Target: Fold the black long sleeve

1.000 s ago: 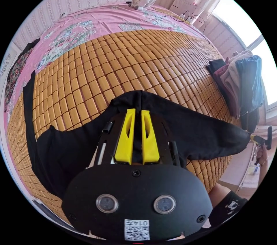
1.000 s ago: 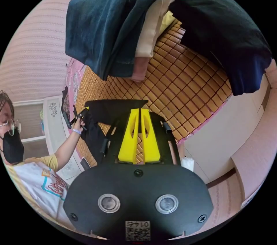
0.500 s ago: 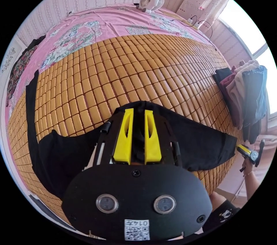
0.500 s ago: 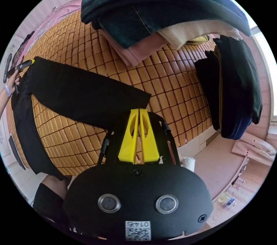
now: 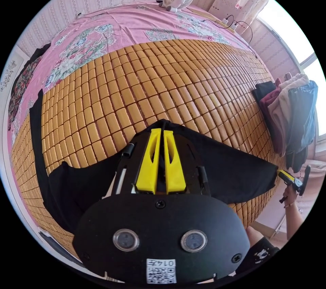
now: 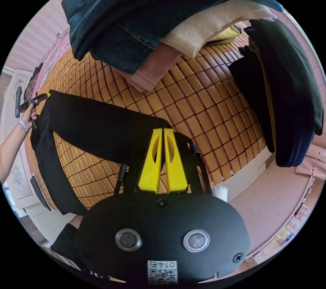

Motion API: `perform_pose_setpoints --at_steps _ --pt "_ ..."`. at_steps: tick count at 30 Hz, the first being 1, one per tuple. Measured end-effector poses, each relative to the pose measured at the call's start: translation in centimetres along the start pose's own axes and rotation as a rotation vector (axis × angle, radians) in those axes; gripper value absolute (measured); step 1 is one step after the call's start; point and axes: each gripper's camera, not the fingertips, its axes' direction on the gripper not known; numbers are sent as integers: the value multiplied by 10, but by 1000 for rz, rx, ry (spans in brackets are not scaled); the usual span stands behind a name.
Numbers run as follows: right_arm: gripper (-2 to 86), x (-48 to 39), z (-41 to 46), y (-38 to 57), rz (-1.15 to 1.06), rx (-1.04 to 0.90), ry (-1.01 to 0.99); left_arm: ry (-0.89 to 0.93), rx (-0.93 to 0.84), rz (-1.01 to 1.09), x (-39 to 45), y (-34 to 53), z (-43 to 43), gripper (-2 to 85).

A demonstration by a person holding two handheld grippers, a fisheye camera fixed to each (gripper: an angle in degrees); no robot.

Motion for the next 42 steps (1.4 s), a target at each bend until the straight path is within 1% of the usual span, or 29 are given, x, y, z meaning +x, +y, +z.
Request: perform_pose_setpoints --at_steps 4,7,9,13,16,18,19,21,22,24,25,26,27,29,30,32,33,35,36,38,39,40,41,42 --pt "-5 24 13 -8 50 41 5 41 26 32 13 -8 -19 -9" --pt "-3 36 27 -17 55 56 28 32 38 72 34 -18 -32 -7" --pt "-1 42 40 -23 58 42 34 32 0 87 45 -24 -35 1" --pt "17 56 70 -27 88 23 -10 114 -3 17 34 -25 -55 34" --pt "49 66 82 -25 121 15 -13 186 86 -42 16 -15 -98 57" --pt "58 70 83 -19 125 30 4 231 189 -79 -1 6 -152 62" --pt "60 72 83 -13 126 38 28 240 217 -87 -7 13 -167 63" --pt "62 68 84 1 122 37 67 233 305 -114 -27 55 -222 63" --pt "62 60 84 11 98 38 88 221 316 -121 -32 69 -234 64" --pt "61 35 86 26 15 46 121 146 308 -154 -51 129 -272 63" --pt "60 9 89 34 -74 58 140 123 295 -163 -55 145 -279 63" --pt "60 -23 93 41 -183 83 156 84 262 -191 -63 179 -290 63" --pt "60 -40 95 44 -235 102 163 69 222 -221 -70 213 -299 64" --pt "61 -111 110 49 -429 199 162 57 152 -274 -76 262 -308 65" --pt "62 -129 115 48 -467 222 149 47 109 -301 -77 291 -313 67" --pt "72 -203 140 36 -667 249 14 37 66 -347 -76 330 -320 70" --pt "74 -223 146 31 -724 248 -21 45 52 -371 -75 350 -324 71" --pt "77 -302 168 9 -881 277 -164 53 53 -395 -73 372 -332 71" --pt "77 -322 173 4 -925 287 -203 41 58 -405 -72 382 -337 69" --pt "69 -407 193 -15 -1079 301 -331 26 56 -400 -72 393 -341 64" --pt "63 -428 199 -19 -1108 301 -357 11 35 -409 -74 399 -340 61" --pt "56 -470 211 -28 -1146 300 -390 11 25 -419 -75 403 -340 61" --pt "52 -510 226 -36 -1161 294 -397 44 3 -437 -78 409 -338 57" --pt "52 -529 234 -39 -1167 288 -394 81 18 -445 -77 416 -341 51"
